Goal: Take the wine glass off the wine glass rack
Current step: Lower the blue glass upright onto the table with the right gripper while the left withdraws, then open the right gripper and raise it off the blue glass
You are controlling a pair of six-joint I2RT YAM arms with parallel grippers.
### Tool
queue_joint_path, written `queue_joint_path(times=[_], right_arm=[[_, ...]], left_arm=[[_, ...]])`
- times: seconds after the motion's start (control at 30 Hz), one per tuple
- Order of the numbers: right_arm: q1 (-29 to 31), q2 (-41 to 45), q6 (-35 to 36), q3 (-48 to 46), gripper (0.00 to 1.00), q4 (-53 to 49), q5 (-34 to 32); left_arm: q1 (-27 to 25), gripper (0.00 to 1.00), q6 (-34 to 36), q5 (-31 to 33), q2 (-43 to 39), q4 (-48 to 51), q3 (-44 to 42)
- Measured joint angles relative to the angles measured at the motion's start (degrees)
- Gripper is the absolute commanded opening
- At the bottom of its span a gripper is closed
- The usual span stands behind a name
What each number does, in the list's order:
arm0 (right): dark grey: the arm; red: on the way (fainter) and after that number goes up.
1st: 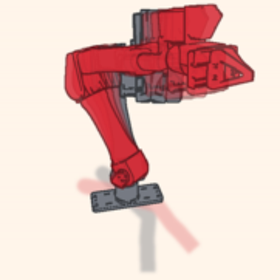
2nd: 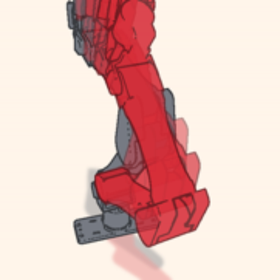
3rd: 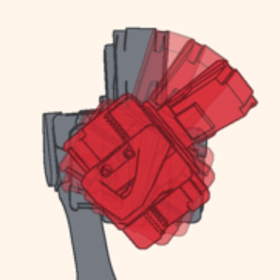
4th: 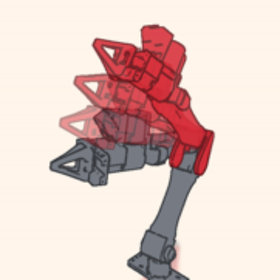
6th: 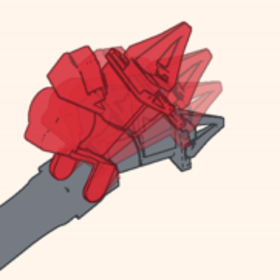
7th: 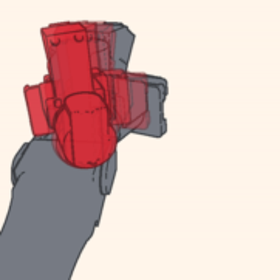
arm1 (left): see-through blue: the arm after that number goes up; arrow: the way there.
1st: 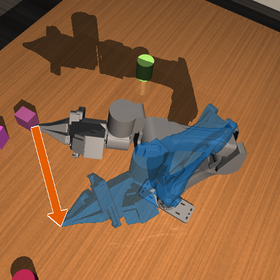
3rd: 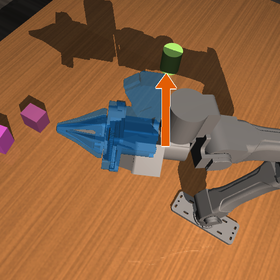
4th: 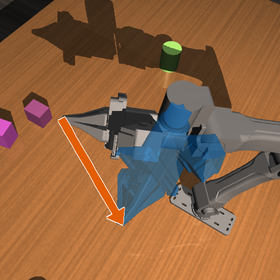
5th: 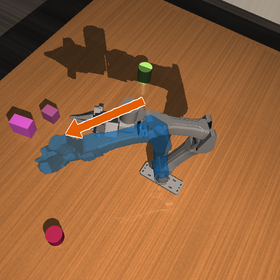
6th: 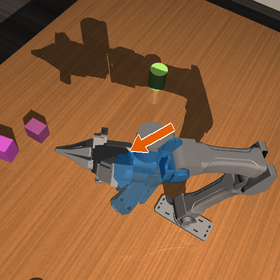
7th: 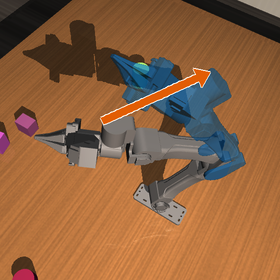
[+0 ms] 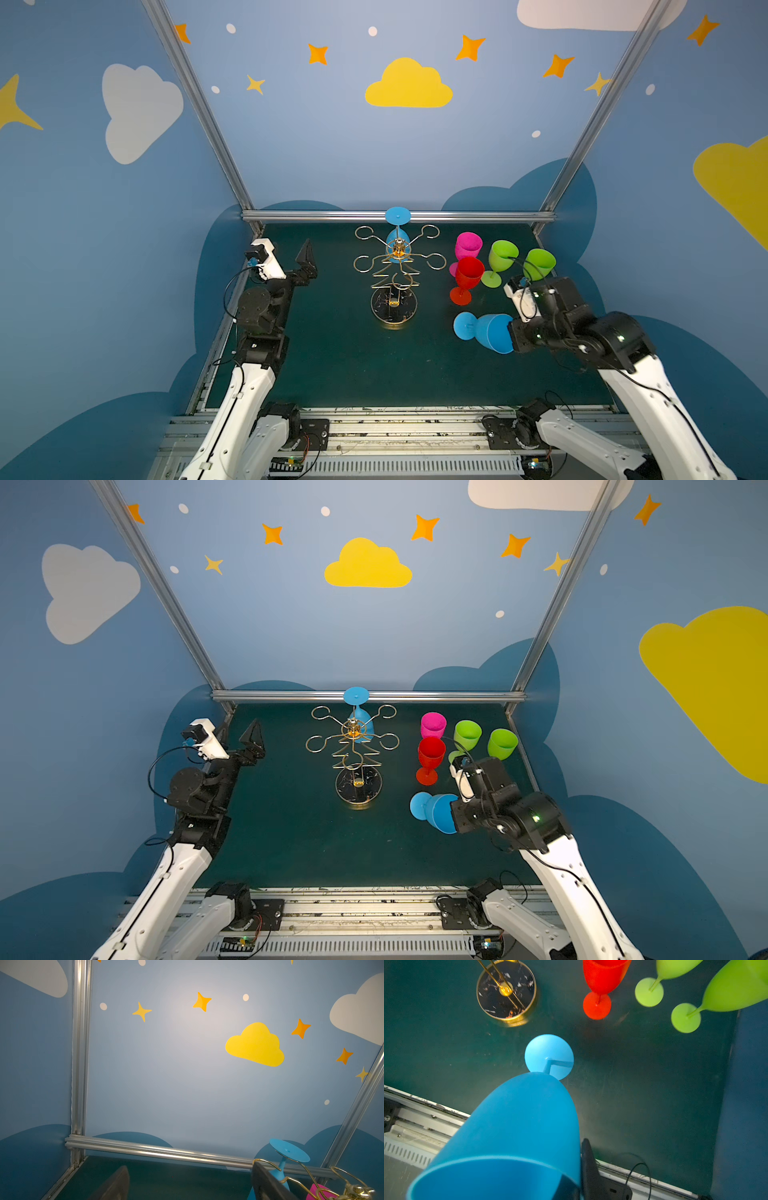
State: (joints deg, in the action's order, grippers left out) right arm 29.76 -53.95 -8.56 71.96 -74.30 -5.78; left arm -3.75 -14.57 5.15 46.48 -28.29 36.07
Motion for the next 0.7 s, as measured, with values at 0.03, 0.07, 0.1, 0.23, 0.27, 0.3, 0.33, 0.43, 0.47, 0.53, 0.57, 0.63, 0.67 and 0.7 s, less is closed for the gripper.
queue_joint_path(times=[0.03, 0.07, 0.1, 0.23, 0.27, 0.3, 0.33, 0.43, 0.47, 0.53, 0.57, 0.63, 0.67, 0.7], right_arm=[[0.0, -1.5, -0.2, -1.0, 0.00, 0.9, 0.1], [0.0, -3.4, -0.3, -2.0, 0.00, 1.9, 0.1], [0.0, -4.8, -0.3, -2.5, 0.00, 2.8, 0.0], [0.0, -8.8, -0.3, -3.5, 0.00, 6.7, -0.3], [0.0, -9.5, -0.3, -3.5, 0.00, 7.6, -0.4], [0.0, -10.0, -0.3, -3.5, 0.00, 8.6, -0.4], [-0.1, -10.7, -0.3, -3.5, 0.00, 9.6, -0.6], [-0.5, -13.3, -0.2, -3.5, 0.00, 12.2, -1.0], [-0.7, -14.3, -0.1, -3.5, 0.00, 13.0, -1.2], [-1.1, -16.5, 0.0, -3.5, 0.00, 14.3, -1.5], [-1.3, -17.7, 0.1, -3.5, 0.00, 14.8, -1.6], [-1.9, -20.0, 0.3, -3.5, 0.00, 15.8, -1.7], [-2.0, -20.8, 0.3, -3.5, 0.00, 16.0, -1.7], [-2.2, -21.7, 0.3, -3.5, 0.00, 16.3, -1.8]], left_arm=[[0.0, 0.91, 0.0, 0.1, -0.2, 0.0, 0.0], [0.0, 0.90, 0.0, 0.4, -0.4, 0.0, 0.0], [0.0, 0.90, 0.0, 0.6, -0.5, 0.0, 0.0], [0.4, 0.90, -0.3, 0.9, -0.7, 0.0, -0.2], [0.4, 0.90, -0.3, 0.9, -0.7, 0.2, -0.2], [0.5, 0.90, -0.5, 0.9, -0.7, 0.2, -0.2], [0.6, 0.90, -0.6, 0.9, -0.7, 0.3, -0.2], [0.7, 0.90, -1.1, 0.9, -0.7, 0.4, -0.2], [0.7, 0.90, -1.1, 0.9, -0.7, 0.4, -0.2], [0.8, 0.90, -1.2, 1.0, -0.7, 0.4, -0.2], [0.8, 0.90, -1.3, 1.0, -0.7, 0.4, -0.2], [0.9, 0.90, -1.3, 0.9, -0.7, 0.4, -0.2], [1.0, 0.90, -1.3, 1.0, -0.7, 0.4, -0.2], [1.0, 0.90, -1.3, 1.0, -0.7, 0.4, -0.2]])
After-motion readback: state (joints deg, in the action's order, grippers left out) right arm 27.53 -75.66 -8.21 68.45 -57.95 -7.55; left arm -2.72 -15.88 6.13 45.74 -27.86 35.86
